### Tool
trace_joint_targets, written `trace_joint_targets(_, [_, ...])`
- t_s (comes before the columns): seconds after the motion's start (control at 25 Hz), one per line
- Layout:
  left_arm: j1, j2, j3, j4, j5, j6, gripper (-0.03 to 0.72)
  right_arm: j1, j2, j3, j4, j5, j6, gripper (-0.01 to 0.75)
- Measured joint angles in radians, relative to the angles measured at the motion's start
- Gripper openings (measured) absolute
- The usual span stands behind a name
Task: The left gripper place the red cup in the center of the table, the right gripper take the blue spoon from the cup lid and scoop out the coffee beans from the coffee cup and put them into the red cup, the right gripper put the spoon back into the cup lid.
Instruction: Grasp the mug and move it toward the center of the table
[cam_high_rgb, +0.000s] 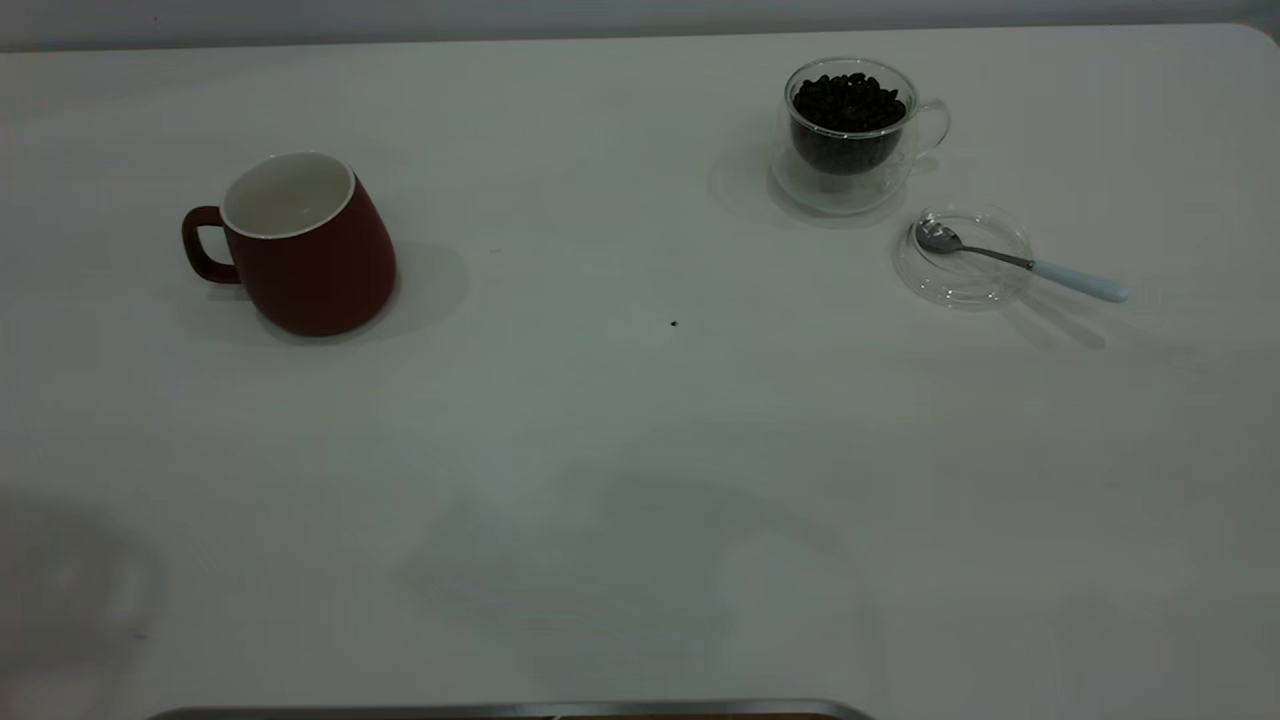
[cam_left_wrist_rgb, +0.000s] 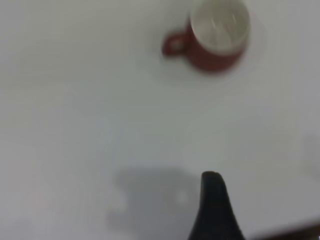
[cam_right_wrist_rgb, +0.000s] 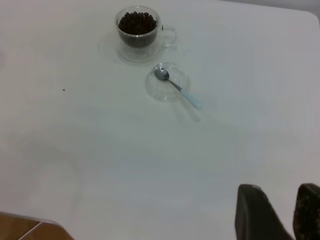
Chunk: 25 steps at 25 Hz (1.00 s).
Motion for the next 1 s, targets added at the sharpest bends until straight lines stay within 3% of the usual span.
trace_joint_targets(0.08, [0.0, 0.089, -0.006, -0.036, -0.095, 0.013, 0.579, 0.0, 0.0, 0.0, 0.001, 0.0, 0.0, 0.237])
trace_joint_targets(0.24, [0.0, 0.297, -0.089, -0.049, -0.134, 0.07, 0.579, 0.0, 0.0, 0.0, 0.001, 0.0, 0.0, 0.239])
trace_joint_targets(0.52, [0.0, 0.642, -0.327, -0.064, -0.094, 0.155, 0.599, 0.0, 0.0, 0.0, 0.001, 0.0, 0.0, 0.239])
trace_joint_targets(0.8, [0.0, 0.941, -0.562, -0.206, -0.062, 0.307, 0.603, 0.0, 0.0, 0.0, 0.001, 0.0, 0.0, 0.239])
trace_joint_targets(1.0, [-0.011, 1.125, -0.728, -0.226, -0.003, 0.394, 0.592, 0.0, 0.0, 0.0, 0.001, 0.0, 0.0, 0.239])
